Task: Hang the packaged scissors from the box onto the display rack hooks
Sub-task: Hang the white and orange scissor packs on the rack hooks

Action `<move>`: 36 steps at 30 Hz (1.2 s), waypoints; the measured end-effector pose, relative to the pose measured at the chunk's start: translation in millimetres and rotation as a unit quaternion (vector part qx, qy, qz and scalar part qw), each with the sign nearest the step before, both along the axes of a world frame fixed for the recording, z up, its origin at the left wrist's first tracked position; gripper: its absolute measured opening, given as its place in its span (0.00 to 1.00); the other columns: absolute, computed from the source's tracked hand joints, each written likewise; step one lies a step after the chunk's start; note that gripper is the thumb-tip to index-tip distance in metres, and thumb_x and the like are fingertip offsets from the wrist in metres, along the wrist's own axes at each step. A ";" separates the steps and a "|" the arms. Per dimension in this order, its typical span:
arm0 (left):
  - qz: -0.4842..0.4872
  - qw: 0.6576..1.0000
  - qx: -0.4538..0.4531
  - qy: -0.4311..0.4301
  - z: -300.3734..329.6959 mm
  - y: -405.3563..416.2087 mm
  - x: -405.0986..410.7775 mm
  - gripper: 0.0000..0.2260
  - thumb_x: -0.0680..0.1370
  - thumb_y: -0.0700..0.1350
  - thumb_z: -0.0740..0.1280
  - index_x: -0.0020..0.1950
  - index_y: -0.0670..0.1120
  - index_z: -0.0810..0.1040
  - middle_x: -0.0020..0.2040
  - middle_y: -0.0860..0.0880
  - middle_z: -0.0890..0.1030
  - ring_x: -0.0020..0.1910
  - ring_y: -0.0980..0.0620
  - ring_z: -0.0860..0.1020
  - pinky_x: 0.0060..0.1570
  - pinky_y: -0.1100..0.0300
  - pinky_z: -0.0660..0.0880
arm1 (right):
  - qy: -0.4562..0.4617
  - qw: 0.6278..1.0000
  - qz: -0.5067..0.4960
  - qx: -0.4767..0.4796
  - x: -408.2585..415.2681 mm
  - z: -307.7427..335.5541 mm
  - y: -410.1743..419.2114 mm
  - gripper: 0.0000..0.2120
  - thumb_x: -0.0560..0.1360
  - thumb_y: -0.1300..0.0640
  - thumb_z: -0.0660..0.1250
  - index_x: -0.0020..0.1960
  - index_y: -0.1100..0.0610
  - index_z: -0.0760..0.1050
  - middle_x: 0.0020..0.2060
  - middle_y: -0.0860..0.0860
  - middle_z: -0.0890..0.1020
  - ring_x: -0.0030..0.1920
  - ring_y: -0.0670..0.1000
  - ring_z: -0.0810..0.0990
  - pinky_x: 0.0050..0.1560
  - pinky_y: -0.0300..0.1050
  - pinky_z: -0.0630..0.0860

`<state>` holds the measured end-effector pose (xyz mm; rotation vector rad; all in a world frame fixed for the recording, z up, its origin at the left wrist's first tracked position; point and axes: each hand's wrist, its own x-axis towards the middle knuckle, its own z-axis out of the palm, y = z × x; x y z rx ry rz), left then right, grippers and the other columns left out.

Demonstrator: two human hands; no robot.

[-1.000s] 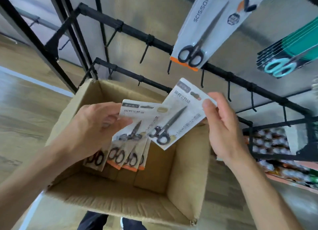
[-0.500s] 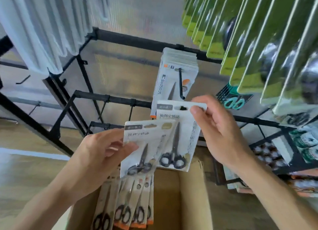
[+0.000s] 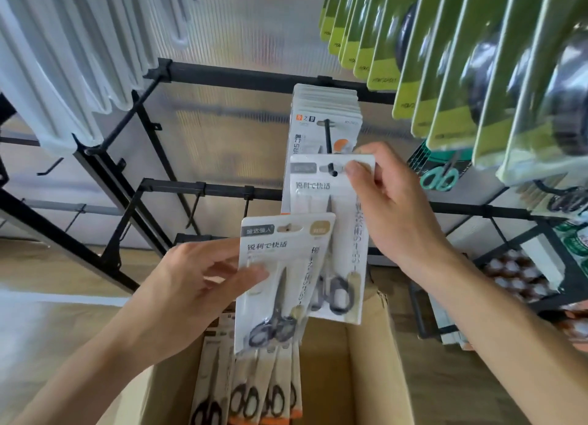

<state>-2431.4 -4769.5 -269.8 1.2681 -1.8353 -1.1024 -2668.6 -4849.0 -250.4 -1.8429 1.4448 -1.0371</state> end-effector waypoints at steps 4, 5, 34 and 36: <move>-0.016 1.000 0.012 0.016 -1.7 -6.2 -3.5 0.12 0.78 0.49 0.66 0.59 0.56 0.82 0.56 0.63 0.83 0.50 0.58 0.84 0.48 0.62 0.81 | 0.009 0.998 -0.052 0.027 10.9 -1.2 -25.5 0.16 0.84 0.50 0.56 0.55 0.63 0.72 0.38 0.60 0.73 0.32 0.46 0.69 0.31 0.37 0.66; -0.022 1.000 0.015 0.017 -1.2 -8.0 -4.6 0.12 0.78 0.48 0.66 0.61 0.55 0.82 0.56 0.62 0.83 0.51 0.58 0.84 0.48 0.62 0.81 | 0.021 0.997 -0.063 0.036 14.2 -0.1 -32.3 0.16 0.85 0.50 0.55 0.55 0.63 0.72 0.41 0.60 0.74 0.37 0.47 0.71 0.34 0.38 0.67; 0.005 0.964 -0.194 -0.184 0.7 -23.1 -12.3 0.33 0.78 0.61 0.63 0.80 0.55 0.55 0.75 0.66 0.61 0.69 0.74 0.62 0.65 0.78 0.61 | -0.077 0.995 -0.005 -0.071 -17.4 7.3 28.3 0.12 0.81 0.54 0.66 0.47 0.63 0.80 0.38 0.65 0.82 0.40 0.66 0.81 0.38 0.63 0.77; 0.001 0.962 -0.193 -0.191 -0.5 -21.7 -11.7 0.31 0.79 0.61 0.61 0.80 0.57 0.56 0.76 0.66 0.61 0.68 0.74 0.63 0.64 0.76 0.64 | -0.074 0.996 -0.020 -0.041 -19.1 7.0 21.1 0.15 0.81 0.52 0.66 0.46 0.64 0.79 0.39 0.67 0.82 0.41 0.66 0.82 0.42 0.66 0.77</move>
